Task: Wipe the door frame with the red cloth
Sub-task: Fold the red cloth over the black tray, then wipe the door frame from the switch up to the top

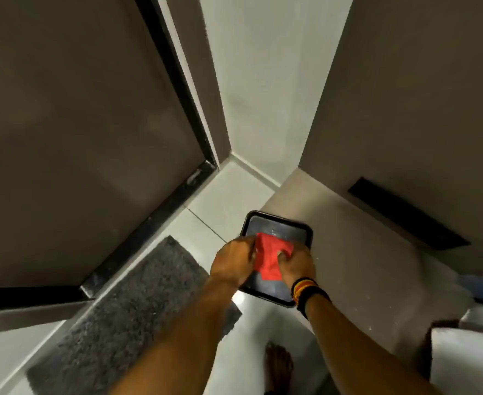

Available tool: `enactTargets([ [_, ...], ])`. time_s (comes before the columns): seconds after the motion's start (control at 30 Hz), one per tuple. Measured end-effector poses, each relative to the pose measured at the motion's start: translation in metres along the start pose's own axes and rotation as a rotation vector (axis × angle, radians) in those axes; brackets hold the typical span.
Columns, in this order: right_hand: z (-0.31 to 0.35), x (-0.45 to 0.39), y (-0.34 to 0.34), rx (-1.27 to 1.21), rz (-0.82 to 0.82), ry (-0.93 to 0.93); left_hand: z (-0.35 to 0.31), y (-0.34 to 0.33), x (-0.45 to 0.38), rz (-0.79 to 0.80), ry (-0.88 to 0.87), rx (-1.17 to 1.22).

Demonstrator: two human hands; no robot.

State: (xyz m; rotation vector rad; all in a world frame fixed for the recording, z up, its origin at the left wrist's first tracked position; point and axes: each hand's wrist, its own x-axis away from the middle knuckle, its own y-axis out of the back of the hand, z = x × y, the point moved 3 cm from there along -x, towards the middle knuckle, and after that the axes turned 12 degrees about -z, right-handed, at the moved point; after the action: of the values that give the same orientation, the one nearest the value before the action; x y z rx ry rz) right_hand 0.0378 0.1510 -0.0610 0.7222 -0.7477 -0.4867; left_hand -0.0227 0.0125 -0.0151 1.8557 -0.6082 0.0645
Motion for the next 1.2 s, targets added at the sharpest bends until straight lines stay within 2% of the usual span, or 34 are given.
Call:
enactTargets([
  [0.17,-0.033,-0.023,-0.040,-0.010,-0.048,-0.146,0.023,-0.062,-0.028,-0.007,0.184,0.090],
  [0.33,-0.039,-0.043,-0.055,-0.122,-0.112,-0.202,0.024,-0.093,-0.046,-0.124,0.301,0.195],
  [0.47,-0.037,-0.040,-0.046,-0.316,-0.144,-0.323,0.027,-0.095,-0.046,-0.163,0.465,0.478],
  [0.6,-0.011,-0.027,-0.019,-0.485,-0.175,-0.272,0.031,-0.069,-0.041,-0.173,0.578,0.735],
  [0.7,0.034,-0.019,0.005,-0.547,-0.159,-0.150,0.029,-0.023,-0.039,-0.265,0.557,0.811],
  [0.83,0.129,0.005,0.047,-0.662,-0.174,0.029,0.033,0.083,-0.030,-0.471,0.475,0.899],
  [1.03,0.286,0.077,0.108,-0.828,-0.168,0.230,0.051,0.277,0.011,-0.790,0.263,0.868],
  [1.2,0.423,0.186,0.166,-0.994,-0.138,0.443,0.069,0.449,0.091,-1.035,0.141,0.835],
])
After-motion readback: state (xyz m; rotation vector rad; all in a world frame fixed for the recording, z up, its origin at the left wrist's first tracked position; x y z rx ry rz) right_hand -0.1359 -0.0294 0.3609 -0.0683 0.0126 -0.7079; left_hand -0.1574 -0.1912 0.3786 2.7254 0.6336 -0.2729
